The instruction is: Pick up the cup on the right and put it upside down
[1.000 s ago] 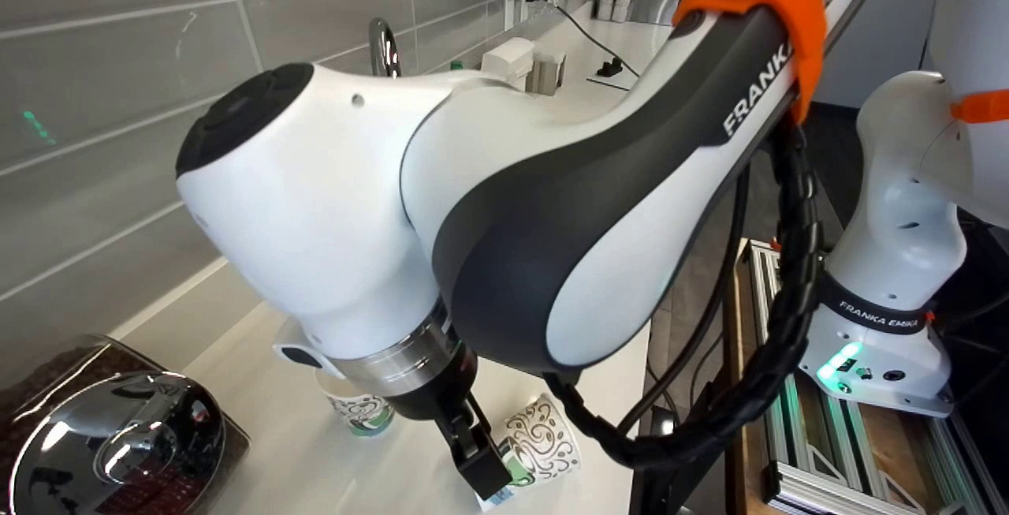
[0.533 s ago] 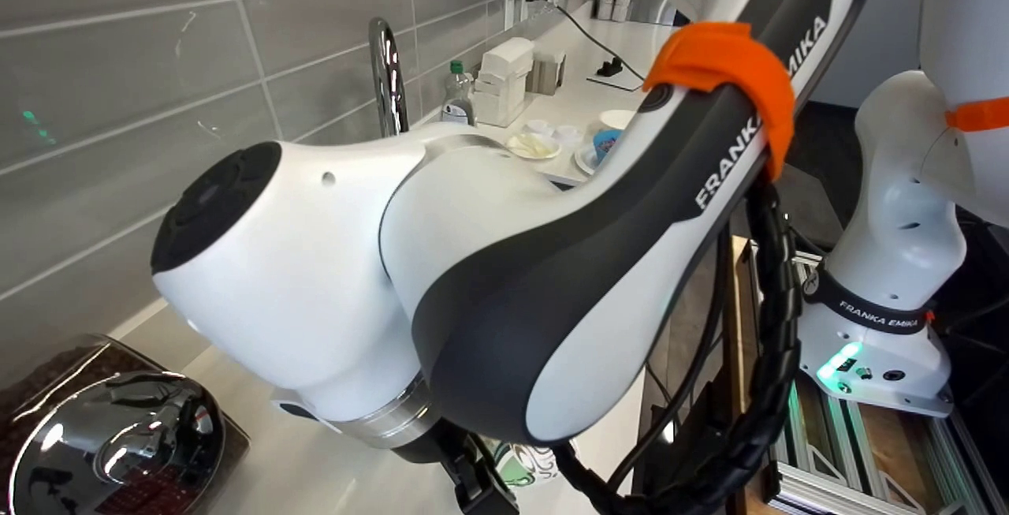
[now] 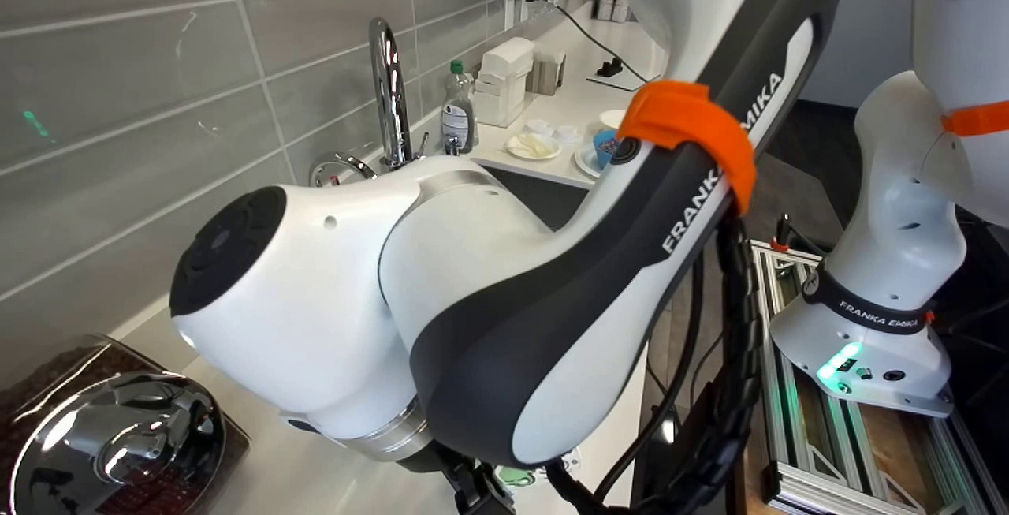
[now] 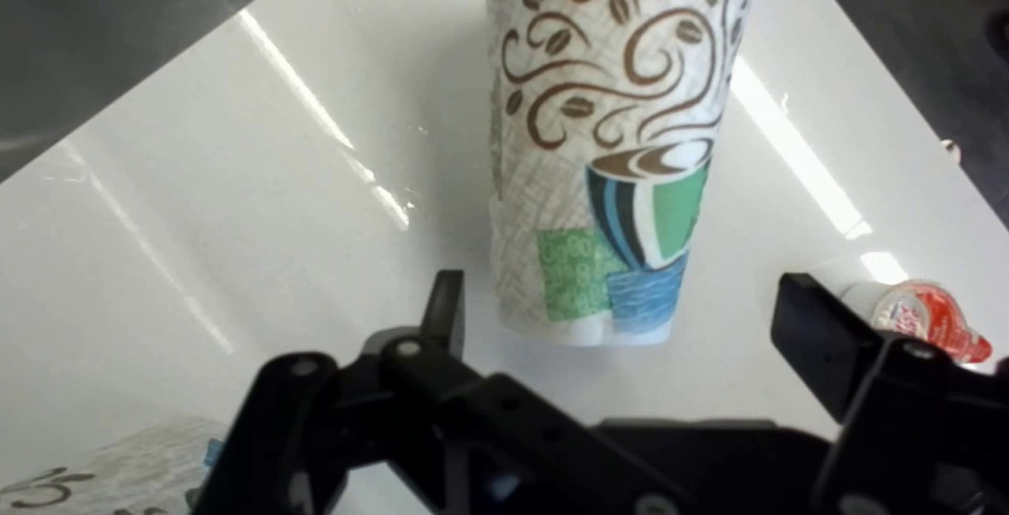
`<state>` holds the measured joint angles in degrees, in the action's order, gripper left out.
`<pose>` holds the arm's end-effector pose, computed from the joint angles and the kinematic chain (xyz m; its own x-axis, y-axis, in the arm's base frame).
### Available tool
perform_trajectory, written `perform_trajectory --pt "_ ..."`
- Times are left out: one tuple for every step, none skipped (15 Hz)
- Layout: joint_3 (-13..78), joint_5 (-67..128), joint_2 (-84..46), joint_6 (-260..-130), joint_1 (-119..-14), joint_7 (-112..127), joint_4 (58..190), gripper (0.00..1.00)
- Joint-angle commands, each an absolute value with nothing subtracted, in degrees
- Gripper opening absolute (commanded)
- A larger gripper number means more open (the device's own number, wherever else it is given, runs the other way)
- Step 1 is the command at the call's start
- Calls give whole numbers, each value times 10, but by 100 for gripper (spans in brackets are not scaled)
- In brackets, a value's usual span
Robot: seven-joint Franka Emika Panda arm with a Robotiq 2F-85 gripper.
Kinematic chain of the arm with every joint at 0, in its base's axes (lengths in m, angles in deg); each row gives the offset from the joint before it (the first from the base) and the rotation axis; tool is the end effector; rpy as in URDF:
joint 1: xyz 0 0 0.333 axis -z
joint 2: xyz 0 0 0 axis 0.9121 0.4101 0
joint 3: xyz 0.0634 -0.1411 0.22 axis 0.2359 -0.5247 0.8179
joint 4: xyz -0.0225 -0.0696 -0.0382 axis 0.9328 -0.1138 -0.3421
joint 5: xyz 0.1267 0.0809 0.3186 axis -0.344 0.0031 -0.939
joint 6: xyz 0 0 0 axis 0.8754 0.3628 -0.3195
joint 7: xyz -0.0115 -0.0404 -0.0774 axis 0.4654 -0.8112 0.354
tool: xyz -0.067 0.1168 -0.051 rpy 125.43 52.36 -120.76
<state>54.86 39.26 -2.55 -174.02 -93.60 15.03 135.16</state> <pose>0.3889 0.3797 0.1725 0.5374 0.7703 -0.3433 0.8100 -0.5848 -0.0444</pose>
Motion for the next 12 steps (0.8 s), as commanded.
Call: perform_trajectory --pt "542 405 -11 -1757 -942 146 1347 100" --pt "545 395 -19 -1741 -938 151 1348 100" --pt "545 395 -18 -1742 -938 151 1348 100" --pt "545 395 -18 -1742 -938 151 1348 100" --pt "545 395 -19 -1742 -938 151 1348 100" --pt "545 395 -19 -1742 -938 151 1348 100" --pt "545 395 -19 -1742 -938 151 1348 100" --pt "545 395 -19 -1742 -938 151 1348 100" --pt "543 399 -15 -1741 -940 148 1348 100" --pt "544 397 -13 -1753 -939 149 1352 100" --pt "543 401 -13 -1761 -940 147 1356 100" --pt "543 404 -14 -1774 -939 148 1364 100"
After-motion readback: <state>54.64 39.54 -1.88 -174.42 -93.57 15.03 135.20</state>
